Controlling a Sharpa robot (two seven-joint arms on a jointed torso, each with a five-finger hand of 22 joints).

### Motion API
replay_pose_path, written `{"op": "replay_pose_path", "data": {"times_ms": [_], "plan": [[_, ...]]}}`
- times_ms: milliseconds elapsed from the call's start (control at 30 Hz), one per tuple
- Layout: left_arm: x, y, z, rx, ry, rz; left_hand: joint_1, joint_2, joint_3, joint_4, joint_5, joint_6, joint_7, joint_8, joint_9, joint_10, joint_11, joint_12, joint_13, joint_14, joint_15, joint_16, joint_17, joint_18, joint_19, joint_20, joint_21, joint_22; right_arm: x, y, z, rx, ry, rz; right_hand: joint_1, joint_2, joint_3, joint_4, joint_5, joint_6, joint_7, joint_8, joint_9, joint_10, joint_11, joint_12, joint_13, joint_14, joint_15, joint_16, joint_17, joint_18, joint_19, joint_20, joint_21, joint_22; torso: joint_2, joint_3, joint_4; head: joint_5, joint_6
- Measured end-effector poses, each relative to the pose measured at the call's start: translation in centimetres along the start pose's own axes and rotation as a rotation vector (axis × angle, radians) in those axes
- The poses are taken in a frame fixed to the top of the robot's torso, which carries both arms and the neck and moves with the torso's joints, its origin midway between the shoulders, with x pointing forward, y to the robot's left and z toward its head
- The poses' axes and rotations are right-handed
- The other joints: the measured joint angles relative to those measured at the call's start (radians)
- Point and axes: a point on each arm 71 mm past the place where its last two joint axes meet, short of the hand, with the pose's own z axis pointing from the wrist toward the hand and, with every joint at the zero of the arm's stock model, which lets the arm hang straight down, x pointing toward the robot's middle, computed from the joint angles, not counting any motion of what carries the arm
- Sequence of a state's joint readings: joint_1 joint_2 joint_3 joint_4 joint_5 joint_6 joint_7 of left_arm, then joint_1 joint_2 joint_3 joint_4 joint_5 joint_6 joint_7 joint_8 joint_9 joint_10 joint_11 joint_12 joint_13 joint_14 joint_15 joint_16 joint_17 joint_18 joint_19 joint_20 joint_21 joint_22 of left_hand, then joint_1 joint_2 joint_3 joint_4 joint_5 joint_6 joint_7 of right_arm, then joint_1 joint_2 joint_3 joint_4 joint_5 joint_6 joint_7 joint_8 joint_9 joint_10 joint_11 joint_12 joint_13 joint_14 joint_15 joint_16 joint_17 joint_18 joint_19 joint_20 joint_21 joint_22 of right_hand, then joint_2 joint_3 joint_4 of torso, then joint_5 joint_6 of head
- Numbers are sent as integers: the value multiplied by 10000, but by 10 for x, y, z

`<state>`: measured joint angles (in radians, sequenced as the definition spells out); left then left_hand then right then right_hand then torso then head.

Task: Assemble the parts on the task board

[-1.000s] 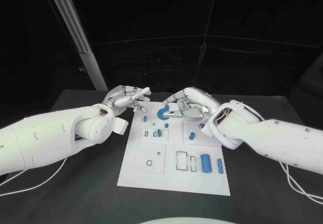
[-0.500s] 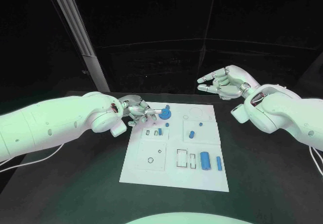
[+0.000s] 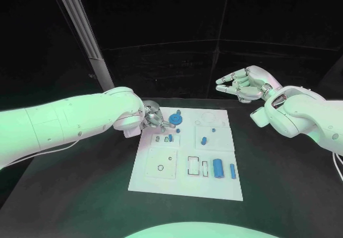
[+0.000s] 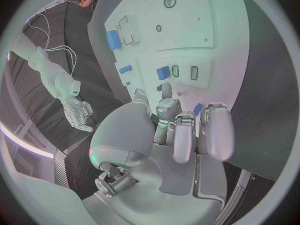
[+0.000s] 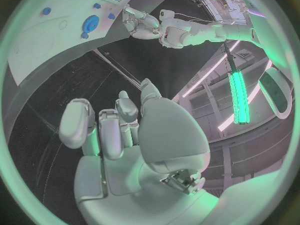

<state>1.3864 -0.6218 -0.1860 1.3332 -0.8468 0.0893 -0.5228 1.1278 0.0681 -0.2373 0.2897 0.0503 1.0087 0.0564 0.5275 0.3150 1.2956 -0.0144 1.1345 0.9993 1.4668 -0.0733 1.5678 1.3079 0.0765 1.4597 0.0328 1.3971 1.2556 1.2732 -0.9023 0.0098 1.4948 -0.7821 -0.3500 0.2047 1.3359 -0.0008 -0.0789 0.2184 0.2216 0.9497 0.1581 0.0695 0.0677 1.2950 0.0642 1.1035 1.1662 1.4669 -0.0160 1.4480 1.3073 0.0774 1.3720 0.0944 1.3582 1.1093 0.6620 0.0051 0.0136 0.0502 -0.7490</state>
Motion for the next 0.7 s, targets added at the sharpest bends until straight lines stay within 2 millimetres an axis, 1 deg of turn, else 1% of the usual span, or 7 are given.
{"op": "replay_pose_path", "data": {"times_ms": [100,267,333,600,633,667,700], "plan": [[1,-5,4,-214,23,241,54,54,-72,-9,0,-85,-12,157,119,0,0,0,48,0,0,0,0,0,0,0,59,92,0,-1,1,50,8,-23,0,0,-34,-21,51,0,0,0,0,0,0,0,-17,0,0,0,0,0,0,0,-39,-5,6,-1,0,3,-3],[3,-12,9,-462,117,558,54,54,-79,-1,0,-85,-12,161,173,0,0,0,49,0,0,0,-1,1,0,0,59,122,1,-1,2,106,29,-59,0,0,-60,5,164,0,0,0,-1,1,0,0,-32,0,0,0,0,0,0,0,-39,-12,17,-9,4,7,-32],[3,-13,10,-537,156,642,56,56,-79,-1,0,-154,-13,226,207,0,1,0,49,0,0,0,-1,0,0,0,80,143,1,-2,2,120,37,-63,0,0,-105,-5,165,0,0,0,-1,0,0,0,-33,0,0,-41,0,0,0,0,-39,-13,18,-13,7,13,-42],[6,-19,16,-832,421,1002,151,151,-107,-29,0,-244,3,272,288,0,1,0,48,0,0,0,-1,2,0,0,97,171,2,-2,4,188,78,-79,39,38,-114,4,211,1,0,0,-1,1,0,-42,-52,0,0,-54,0,0,1,0,-38,-24,25,-22,16,32,-89],[6,-20,16,-864,455,1039,151,151,-107,-29,0,-244,3,272,300,-1,1,0,48,0,1,0,-2,-6,0,0,97,174,2,-2,4,193,81,-80,38,38,-121,12,241,0,0,0,-1,1,0,-42,-52,0,-1,-54,0,0,1,0,-38,-28,25,-22,17,26,-91],[6,-20,17,-897,491,1076,151,151,-107,-29,0,-244,3,310,315,0,1,0,48,0,1,0,-2,-112,0,0,97,188,2,-2,4,196,86,-81,38,38,-136,26,259,0,0,0,-2,1,0,-42,-52,0,0,-54,0,-1,1,0,-38,-33,25,-23,17,26,-93],[6,-21,17,-926,528,1113,151,151,-107,-29,0,-266,25,316,326,-1,1,0,48,0,1,0,-2,-149,0,0,97,189,3,-2,5,200,91,-81,38,38,-136,26,259,1,0,0,-1,1,0,-41,-52,0,0,-54,0,0,1,0,-38,-33,25,-24,17,26,-97]]}}
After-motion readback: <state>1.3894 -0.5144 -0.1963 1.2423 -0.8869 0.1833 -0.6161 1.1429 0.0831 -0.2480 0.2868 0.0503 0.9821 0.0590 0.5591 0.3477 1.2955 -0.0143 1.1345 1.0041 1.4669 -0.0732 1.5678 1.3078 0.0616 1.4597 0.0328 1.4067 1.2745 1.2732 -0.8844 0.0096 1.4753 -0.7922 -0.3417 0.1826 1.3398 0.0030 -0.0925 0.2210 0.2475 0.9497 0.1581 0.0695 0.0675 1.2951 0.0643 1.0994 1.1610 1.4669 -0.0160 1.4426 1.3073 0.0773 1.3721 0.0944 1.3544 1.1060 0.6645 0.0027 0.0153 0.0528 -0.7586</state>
